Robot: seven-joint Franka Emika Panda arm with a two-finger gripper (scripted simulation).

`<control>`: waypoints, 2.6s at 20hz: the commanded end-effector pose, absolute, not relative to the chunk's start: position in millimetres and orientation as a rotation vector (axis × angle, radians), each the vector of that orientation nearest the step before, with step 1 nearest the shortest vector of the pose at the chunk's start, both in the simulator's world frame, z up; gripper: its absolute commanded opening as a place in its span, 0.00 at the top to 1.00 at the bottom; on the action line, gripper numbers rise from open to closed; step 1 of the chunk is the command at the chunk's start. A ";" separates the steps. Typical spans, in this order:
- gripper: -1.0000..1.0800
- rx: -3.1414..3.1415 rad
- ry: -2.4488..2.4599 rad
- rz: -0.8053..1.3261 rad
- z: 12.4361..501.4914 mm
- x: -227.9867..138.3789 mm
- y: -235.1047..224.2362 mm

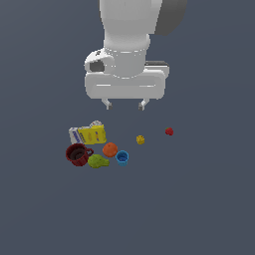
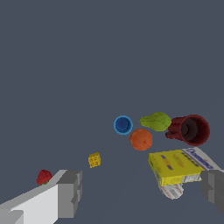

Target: Pick up a designated object from a clutter of objects.

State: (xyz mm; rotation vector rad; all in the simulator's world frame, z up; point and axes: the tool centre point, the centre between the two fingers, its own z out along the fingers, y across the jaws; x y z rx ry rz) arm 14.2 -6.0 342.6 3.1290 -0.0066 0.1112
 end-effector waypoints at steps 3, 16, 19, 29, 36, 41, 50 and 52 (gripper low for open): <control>0.00 3.130 -0.003 0.109 342.6 13.6 -5.6; 0.00 3.126 0.030 0.058 333.0 15.0 -11.8; 0.00 3.117 0.047 0.019 322.7 19.1 -19.7; 0.00 3.056 0.144 -0.211 259.9 35.7 -67.9; 0.00 2.991 0.230 -0.425 199.2 40.0 -113.6; 0.00 2.942 0.289 -0.571 157.4 36.8 -144.5; 0.00 2.880 0.355 -0.738 109.9 27.2 -179.1; 0.00 2.873 0.363 -0.758 104.4 25.7 -183.0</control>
